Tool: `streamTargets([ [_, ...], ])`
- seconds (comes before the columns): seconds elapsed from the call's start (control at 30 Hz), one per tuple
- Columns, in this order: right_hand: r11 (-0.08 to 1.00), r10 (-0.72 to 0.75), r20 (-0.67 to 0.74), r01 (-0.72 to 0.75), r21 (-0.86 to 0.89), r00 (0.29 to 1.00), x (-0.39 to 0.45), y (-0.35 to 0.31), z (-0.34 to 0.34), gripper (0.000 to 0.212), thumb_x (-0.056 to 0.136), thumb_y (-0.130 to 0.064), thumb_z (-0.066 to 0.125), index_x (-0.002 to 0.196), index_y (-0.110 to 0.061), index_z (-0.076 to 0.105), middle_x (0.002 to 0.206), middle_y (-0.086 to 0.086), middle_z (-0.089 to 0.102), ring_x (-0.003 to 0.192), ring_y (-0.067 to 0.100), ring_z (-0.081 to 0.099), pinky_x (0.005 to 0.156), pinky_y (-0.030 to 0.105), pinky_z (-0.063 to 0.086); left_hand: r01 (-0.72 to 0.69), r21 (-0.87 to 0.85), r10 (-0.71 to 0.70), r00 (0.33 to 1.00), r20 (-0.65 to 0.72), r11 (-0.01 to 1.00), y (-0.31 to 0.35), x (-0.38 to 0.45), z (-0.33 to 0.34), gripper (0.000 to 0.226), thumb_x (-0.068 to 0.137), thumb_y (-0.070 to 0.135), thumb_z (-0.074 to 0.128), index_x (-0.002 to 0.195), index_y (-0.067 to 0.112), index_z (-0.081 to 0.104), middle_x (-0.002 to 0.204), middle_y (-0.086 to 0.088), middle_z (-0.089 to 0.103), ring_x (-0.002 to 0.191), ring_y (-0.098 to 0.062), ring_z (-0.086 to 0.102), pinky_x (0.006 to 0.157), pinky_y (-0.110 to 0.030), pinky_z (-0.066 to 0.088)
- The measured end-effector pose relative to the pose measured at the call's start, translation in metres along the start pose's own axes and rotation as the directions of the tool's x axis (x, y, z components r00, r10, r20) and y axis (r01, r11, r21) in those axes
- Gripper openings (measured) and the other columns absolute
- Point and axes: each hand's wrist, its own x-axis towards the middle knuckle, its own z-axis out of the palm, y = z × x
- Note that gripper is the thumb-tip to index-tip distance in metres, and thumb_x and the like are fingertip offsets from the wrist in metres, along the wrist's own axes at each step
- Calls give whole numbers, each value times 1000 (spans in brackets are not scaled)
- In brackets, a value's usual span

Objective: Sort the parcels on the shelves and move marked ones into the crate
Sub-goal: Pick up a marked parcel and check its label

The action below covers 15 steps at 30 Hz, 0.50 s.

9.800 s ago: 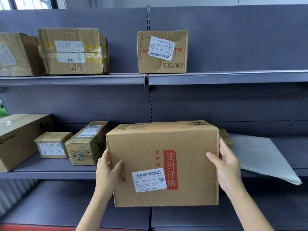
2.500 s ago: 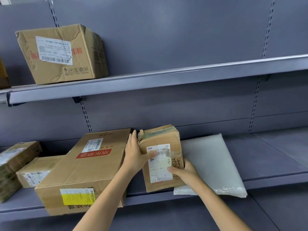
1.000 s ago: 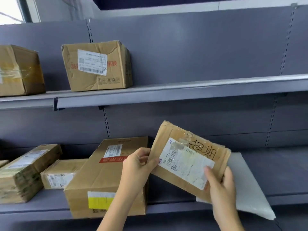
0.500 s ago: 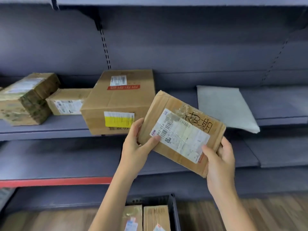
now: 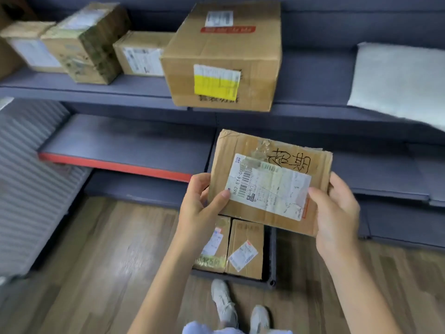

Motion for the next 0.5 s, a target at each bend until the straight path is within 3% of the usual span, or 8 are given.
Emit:
streamTargets([
  [0.1,997,74,38,-75,25,997,-2,21,0,44,88,-1,50,86,-41,67,91,-17,72,89,3,67,70,22,56,57,25,-56,997,-56,998,-21,-21,-9,20,86,10,62,95,26,53,97,18,68,90,-4,66,65,-19,53],
  [0.23,964,264,127,-265,-9,956,-9,57,4,31,90,0,48,101,-25,64,101,-7,70,92,6,67,79,28,53,206,135,-188,973,-135,969,-53,-35,-21,23,87,9,61,95,29,51,98,14,66,89,-3,66,71,-27,56],
  [0.37,908,417,159,-417,-33,895,-19,85,11,28,91,-3,48,89,-26,64,87,-12,72,81,1,68,68,19,51,339,114,-317,933,-171,934,-77,-35,-36,24,88,8,59,99,27,49,105,5,62,85,-8,64,63,-20,52],
  [0.43,880,474,102,-473,-32,875,-21,95,15,24,90,-2,50,84,-21,63,81,-8,72,80,10,68,68,24,52,356,50,-343,924,-171,933,-82,-28,-45,26,87,9,60,98,30,49,99,9,62,83,-7,65,66,-27,55],
  [0.5,843,538,51,-537,-31,841,-22,103,21,10,89,-4,53,84,-9,60,86,7,70,82,19,68,69,29,54,364,20,-356,919,-167,931,-87,-17,-56,26,86,9,61,96,30,51,98,5,61,86,-16,63,73,-40,55],
])
